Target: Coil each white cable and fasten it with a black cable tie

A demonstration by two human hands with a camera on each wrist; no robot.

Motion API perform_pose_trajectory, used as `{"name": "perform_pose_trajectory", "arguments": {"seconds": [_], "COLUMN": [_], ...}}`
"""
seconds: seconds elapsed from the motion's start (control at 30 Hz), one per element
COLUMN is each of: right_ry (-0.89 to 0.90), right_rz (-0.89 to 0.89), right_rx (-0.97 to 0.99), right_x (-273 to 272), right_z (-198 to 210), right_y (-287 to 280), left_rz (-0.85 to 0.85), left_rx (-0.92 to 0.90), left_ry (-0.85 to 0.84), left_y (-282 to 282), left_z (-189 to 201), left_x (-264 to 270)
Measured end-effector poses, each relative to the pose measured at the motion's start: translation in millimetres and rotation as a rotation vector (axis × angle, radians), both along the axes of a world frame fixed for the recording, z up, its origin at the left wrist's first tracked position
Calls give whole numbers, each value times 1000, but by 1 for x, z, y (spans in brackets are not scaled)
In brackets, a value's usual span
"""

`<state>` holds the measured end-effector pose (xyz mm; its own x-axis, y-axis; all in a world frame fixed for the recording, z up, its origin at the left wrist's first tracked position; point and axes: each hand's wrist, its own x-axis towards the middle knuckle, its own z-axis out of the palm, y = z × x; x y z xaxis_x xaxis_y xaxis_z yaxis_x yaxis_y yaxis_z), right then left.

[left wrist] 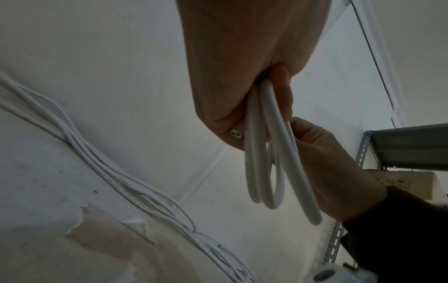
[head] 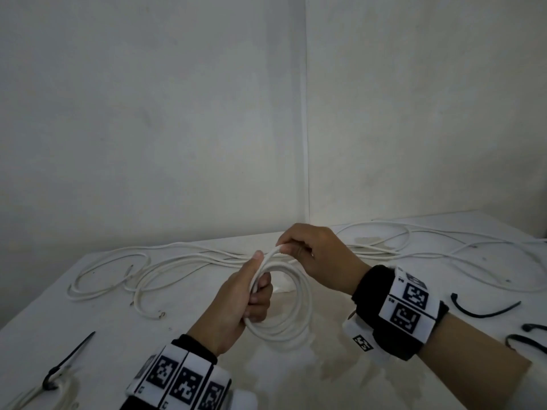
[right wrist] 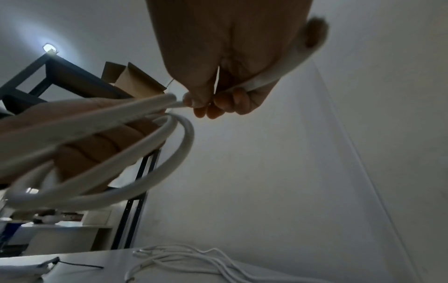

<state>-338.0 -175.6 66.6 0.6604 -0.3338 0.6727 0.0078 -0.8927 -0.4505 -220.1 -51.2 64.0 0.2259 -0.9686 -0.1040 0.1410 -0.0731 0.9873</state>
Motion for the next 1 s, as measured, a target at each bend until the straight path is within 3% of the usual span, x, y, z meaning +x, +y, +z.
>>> {"name": "perform_pose_trajectory", "arguments": {"seconds": [0.2,0.43,0.67,1.0], "right_ry": [215,263,247,193], "right_rz": [60,103,125,79], "right_rx": [173,373,356,342], "right_x": [-6,-8,-10,-15], "right_z": [-6,9,10,9], "right_y": [18,12,10,14], "left_rz": [63,-38,-126,-62], "left_rx": [-38,-18,-27,18], "left_ry": [1,-58,-30,-74], "left_y": [2,5,9,7], "left_z": [3,10,13,8], "left_x": [-2,3,4,-5]}}
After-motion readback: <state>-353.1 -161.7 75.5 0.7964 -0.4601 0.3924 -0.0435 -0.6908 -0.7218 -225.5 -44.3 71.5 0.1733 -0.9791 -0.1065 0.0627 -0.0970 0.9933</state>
